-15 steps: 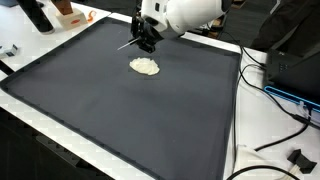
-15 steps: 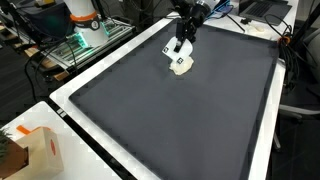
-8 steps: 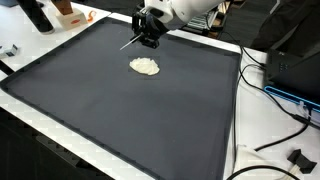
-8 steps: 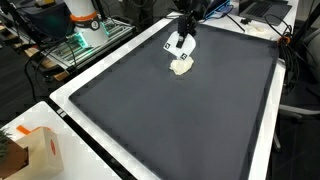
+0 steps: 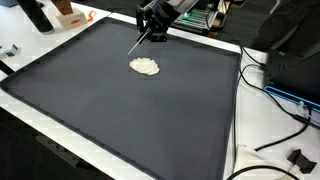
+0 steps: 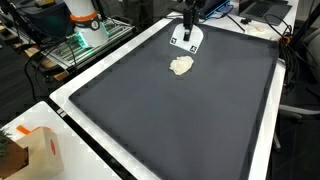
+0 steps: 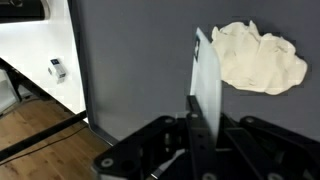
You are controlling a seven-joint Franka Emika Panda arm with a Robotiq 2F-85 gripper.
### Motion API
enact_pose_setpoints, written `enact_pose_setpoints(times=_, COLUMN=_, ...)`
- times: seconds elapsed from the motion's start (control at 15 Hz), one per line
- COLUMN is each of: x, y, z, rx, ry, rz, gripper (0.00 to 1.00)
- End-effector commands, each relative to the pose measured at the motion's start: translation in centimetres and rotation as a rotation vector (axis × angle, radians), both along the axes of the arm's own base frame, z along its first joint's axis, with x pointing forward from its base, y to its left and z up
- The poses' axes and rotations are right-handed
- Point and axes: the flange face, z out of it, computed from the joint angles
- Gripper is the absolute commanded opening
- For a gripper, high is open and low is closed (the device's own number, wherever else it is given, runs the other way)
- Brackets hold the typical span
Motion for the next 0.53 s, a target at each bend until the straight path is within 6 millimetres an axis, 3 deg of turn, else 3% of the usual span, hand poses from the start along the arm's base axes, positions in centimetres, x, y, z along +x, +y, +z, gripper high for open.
enact_pose_setpoints(times=0.0, x=-1.3, y=-0.4, z=1.7, rx=0.098, ry=0.018, rz=0.057, gripper=0.01)
enact_pose_setpoints(times=0.47, x=-1.6, y=-1.1, z=3.9, rx=0.297, ry=0.052, rz=0.102, gripper=0.01)
